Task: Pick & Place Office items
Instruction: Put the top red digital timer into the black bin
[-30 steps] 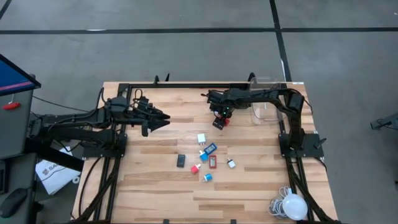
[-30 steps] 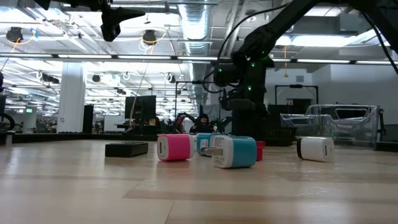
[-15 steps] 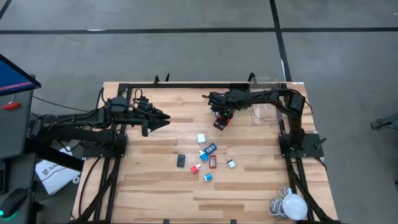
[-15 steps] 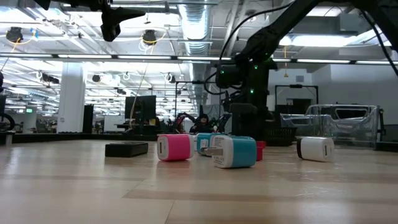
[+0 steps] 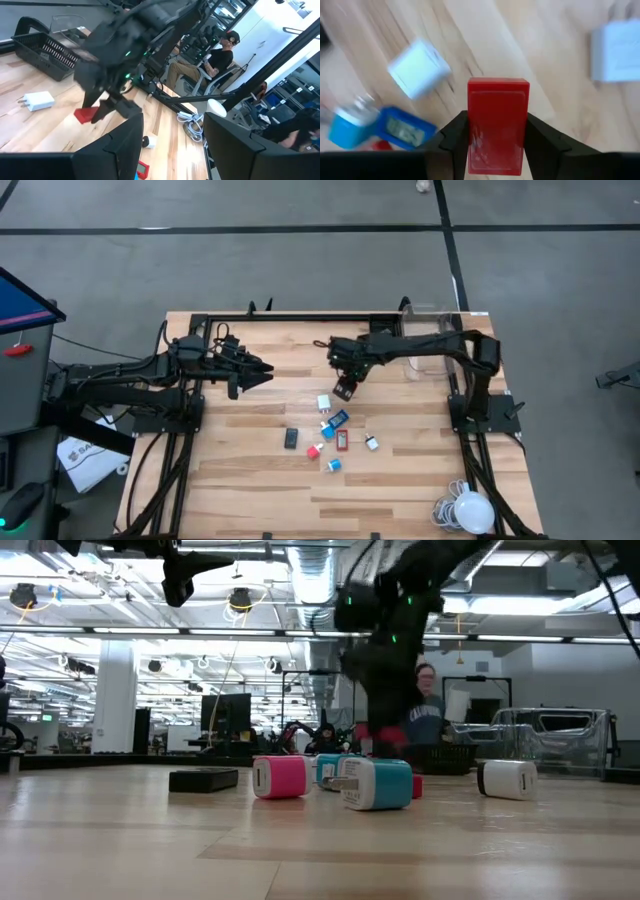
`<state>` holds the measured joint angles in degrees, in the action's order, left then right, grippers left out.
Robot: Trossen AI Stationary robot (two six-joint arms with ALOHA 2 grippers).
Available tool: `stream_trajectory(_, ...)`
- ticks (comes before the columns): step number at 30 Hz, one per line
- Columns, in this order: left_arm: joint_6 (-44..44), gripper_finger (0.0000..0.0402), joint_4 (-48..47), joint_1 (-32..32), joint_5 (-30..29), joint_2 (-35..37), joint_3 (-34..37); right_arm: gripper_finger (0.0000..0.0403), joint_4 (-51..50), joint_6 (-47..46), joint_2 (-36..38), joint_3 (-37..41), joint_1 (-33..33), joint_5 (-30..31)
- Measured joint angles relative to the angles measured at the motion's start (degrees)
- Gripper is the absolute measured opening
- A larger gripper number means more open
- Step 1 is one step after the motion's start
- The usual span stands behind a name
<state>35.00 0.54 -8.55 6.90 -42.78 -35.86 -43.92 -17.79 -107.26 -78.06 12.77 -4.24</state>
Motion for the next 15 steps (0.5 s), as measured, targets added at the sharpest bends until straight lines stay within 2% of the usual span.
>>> stream_trajectory(6,-0.02,0.0204,1.25,0.01,-0.25,-0.02,0.02,0.0147,-0.7,-6.5,4.15,-4.72,-3.66,1.08)
stream_trajectory(8,-0.06,0.0204,1.31,0.01,-0.97,-0.01,0.02,0.0147,-1.3,-8.2,5.16,-5.48,-3.47,3.53)
stream_trajectory(15,-0.13,0.0204,1.7,-0.01,-1.44,-0.02,0.02,0.0147,-8.12,-9.28,10.68,-7.35,3.24,10.42)
